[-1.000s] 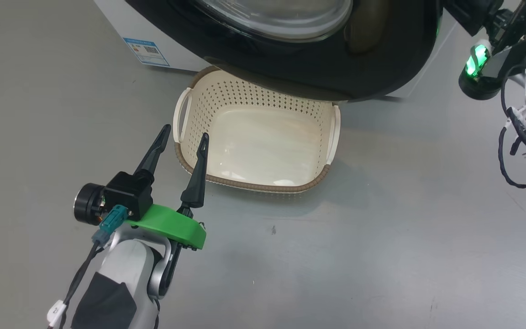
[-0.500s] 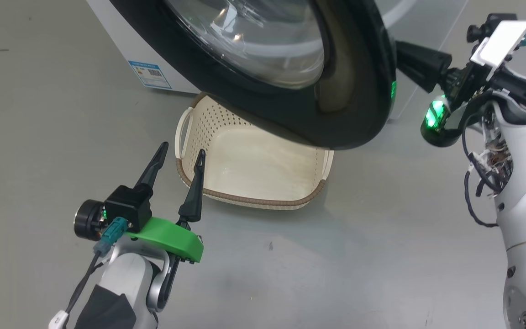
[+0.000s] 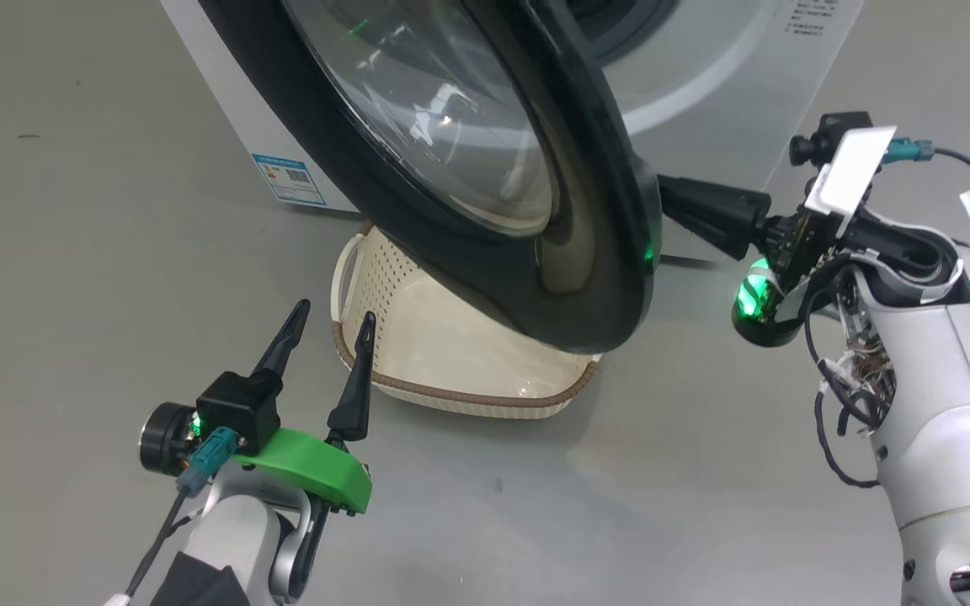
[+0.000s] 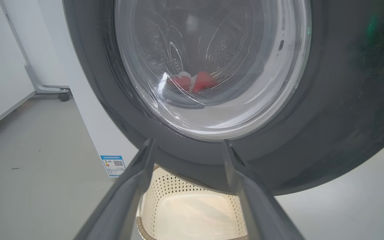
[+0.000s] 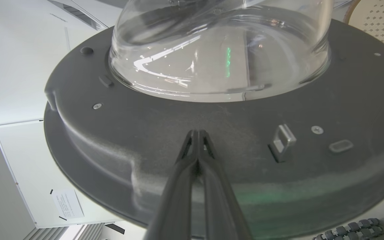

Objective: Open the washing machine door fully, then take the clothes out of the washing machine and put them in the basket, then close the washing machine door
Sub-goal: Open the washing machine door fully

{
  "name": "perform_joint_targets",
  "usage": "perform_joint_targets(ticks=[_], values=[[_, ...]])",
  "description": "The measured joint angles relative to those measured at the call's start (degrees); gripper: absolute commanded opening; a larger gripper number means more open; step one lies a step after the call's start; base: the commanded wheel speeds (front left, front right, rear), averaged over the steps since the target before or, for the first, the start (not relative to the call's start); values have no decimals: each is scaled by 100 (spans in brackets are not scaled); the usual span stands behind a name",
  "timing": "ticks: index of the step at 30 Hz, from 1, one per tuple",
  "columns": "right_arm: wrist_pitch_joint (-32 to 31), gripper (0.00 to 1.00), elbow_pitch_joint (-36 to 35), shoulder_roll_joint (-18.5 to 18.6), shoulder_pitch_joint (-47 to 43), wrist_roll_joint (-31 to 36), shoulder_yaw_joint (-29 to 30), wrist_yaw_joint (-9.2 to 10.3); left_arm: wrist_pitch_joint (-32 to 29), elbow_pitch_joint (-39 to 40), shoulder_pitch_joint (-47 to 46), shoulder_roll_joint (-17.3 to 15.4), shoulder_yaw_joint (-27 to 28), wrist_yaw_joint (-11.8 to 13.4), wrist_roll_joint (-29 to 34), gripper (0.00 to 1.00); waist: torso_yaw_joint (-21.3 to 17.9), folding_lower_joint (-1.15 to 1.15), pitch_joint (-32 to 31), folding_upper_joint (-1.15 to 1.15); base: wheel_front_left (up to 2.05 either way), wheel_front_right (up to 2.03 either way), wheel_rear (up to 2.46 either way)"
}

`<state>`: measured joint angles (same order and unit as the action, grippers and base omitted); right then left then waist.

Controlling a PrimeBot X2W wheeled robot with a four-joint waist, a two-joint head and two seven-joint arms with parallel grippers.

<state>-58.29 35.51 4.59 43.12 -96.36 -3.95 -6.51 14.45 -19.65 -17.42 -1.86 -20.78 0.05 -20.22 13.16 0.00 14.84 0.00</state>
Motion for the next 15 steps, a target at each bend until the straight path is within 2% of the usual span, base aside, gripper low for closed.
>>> perform_joint_targets(ticks=[15], values=[[-99,0,-463,-71,-775,-146,-414,-46,0,-64,165,-2,-21,-20,-9,100,304,0,-304,0,0,0,0]])
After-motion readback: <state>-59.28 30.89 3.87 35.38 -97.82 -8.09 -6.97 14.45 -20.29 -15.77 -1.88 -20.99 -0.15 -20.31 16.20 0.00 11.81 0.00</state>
